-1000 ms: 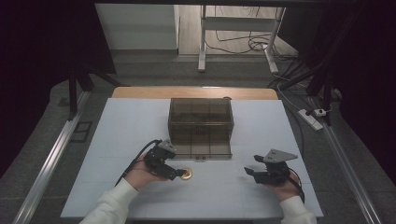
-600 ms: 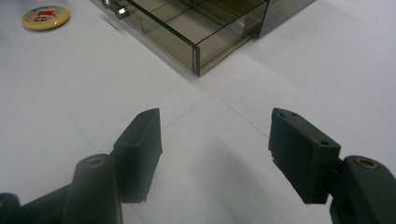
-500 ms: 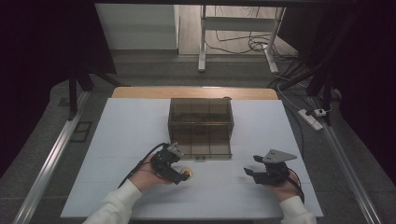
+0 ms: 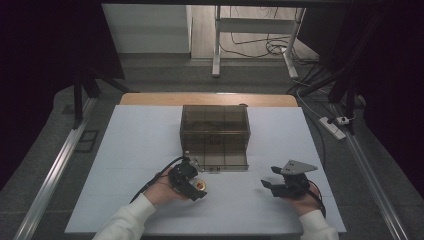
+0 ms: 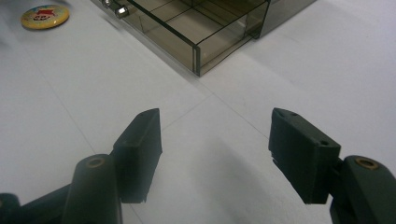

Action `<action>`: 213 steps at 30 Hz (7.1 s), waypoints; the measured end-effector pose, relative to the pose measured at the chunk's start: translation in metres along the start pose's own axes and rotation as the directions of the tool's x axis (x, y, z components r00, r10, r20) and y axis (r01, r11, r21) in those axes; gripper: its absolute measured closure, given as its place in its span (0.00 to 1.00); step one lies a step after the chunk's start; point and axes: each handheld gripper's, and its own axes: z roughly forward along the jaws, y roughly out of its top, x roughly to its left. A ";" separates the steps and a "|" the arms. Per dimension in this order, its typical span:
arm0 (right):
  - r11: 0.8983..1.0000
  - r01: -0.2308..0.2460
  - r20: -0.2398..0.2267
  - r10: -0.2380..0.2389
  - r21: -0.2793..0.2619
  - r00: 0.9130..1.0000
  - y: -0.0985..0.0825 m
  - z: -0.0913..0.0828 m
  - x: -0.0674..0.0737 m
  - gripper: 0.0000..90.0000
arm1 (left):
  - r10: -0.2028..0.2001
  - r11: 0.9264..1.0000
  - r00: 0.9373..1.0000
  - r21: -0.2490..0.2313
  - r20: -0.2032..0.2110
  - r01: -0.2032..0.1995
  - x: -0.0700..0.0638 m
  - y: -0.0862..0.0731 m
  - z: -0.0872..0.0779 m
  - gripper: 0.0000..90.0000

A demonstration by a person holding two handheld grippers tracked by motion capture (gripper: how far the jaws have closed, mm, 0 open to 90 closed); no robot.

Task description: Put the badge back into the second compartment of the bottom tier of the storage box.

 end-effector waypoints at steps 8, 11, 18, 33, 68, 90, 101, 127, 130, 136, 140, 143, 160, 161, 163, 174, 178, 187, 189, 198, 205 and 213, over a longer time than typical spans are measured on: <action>1.000 0.000 -0.001 0.000 0.005 1.000 0.000 0.001 0.000 0.39 | -0.006 0.999 1.000 0.045 -0.007 0.006 0.000 0.004 0.007 0.20; 1.000 -0.001 -0.001 0.001 0.004 1.000 0.000 0.001 0.000 0.39 | -0.008 0.999 1.000 0.043 -0.010 0.009 0.000 0.005 0.007 0.21; 1.000 -0.003 -0.003 0.003 0.006 1.000 0.000 0.001 0.000 0.39 | 0.031 0.998 0.997 0.062 -0.067 -0.027 -0.004 0.006 0.008 0.27; 1.000 0.002 -0.003 -0.002 0.010 1.000 0.000 0.003 0.001 0.39 | 0.046 0.998 0.995 0.055 -0.084 -0.041 -0.004 0.008 0.006 0.50; 1.000 -0.003 -0.004 0.003 0.009 1.000 -0.001 0.002 0.000 0.39 | -0.019 0.997 0.999 -0.075 -0.045 0.015 0.003 0.001 -0.014 0.53; 1.000 -0.001 -0.002 0.001 0.008 1.000 -0.001 0.002 0.000 0.38 | -0.056 0.985 0.997 -0.164 -0.045 0.048 0.009 -0.003 -0.030 0.53; 1.000 0.000 -0.002 0.000 0.008 1.000 -0.001 0.002 -0.001 0.38 | -0.070 0.975 0.996 -0.214 -0.061 0.056 0.010 -0.003 -0.038 0.53; 1.000 -0.001 0.003 0.001 0.010 1.000 -0.001 0.002 -0.001 0.38 | -0.094 0.951 0.992 -0.301 -0.083 0.065 0.013 0.002 -0.049 0.53; 1.000 0.000 0.003 0.000 0.010 1.000 -0.001 0.002 -0.001 0.38 | -0.099 0.950 0.991 -0.305 -0.090 0.067 0.015 0.002 -0.048 0.53; 1.000 0.000 0.004 0.000 0.011 1.000 -0.001 0.003 -0.001 0.38 | -0.115 0.944 0.989 -0.319 -0.090 0.081 0.018 0.003 -0.048 0.53; 1.000 -0.002 0.005 0.002 0.010 1.000 -0.001 0.003 -0.001 0.38 | -0.122 0.940 0.989 -0.329 -0.087 0.087 0.020 0.005 -0.048 0.53; 1.000 -0.003 0.004 0.003 0.010 1.000 -0.001 0.003 -0.001 0.38 | -0.123 0.940 0.988 -0.331 -0.090 0.087 0.022 0.007 -0.047 0.53; 1.000 0.001 0.006 -0.001 0.016 1.000 -0.001 0.003 -0.001 0.38 | -0.129 0.936 0.987 -0.342 -0.095 0.089 0.029 0.023 -0.036 0.53; 1.000 0.001 0.006 -0.001 0.016 1.000 -0.001 0.003 -0.001 0.38 | -0.131 0.936 0.987 -0.341 -0.098 0.090 0.029 0.024 -0.035 0.53; 1.000 0.001 0.005 -0.001 0.015 1.000 -0.001 0.004 -0.001 0.38 | -0.138 0.934 0.986 -0.345 -0.097 0.096 0.030 0.026 -0.033 0.53; 1.000 0.004 0.007 -0.004 0.020 1.000 -0.001 0.005 0.000 0.38 | -0.148 0.932 0.983 -0.348 -0.104 0.104 0.036 0.033 -0.025 0.53; 1.000 0.002 0.007 -0.002 0.016 1.000 -0.001 0.004 -0.001 0.38 | -0.150 0.931 0.984 -0.349 -0.101 0.106 0.038 0.036 -0.020 0.53; 1.000 0.003 0.006 -0.003 0.016 1.000 -0.001 0.004 -0.001 0.38 | -0.134 0.938 0.986 -0.335 -0.099 0.094 0.040 0.046 -0.006 0.53; 1.000 0.003 0.006 -0.003 0.016 1.000 -0.001 0.004 -0.001 0.38 | -0.131 0.939 0.986 -0.333 -0.101 0.090 0.040 0.048 -0.004 0.53; 1.000 0.003 0.007 -0.003 0.021 1.000 -0.001 0.005 -0.001 0.38 | -0.148 0.937 0.984 -0.332 -0.103 0.106 0.046 0.049 0.006 0.52; 1.000 0.003 0.007 -0.003 0.020 1.000 -0.001 0.005 -0.001 0.38 | -0.146 0.938 0.984 -0.331 -0.102 0.105 0.045 0.050 0.006 0.52; 1.000 0.003 0.007 -0.003 0.019 1.000 -0.001 0.005 -0.001 0.38 | -0.147 0.937 0.985 -0.332 -0.087 0.110 0.046 0.049 0.004 0.51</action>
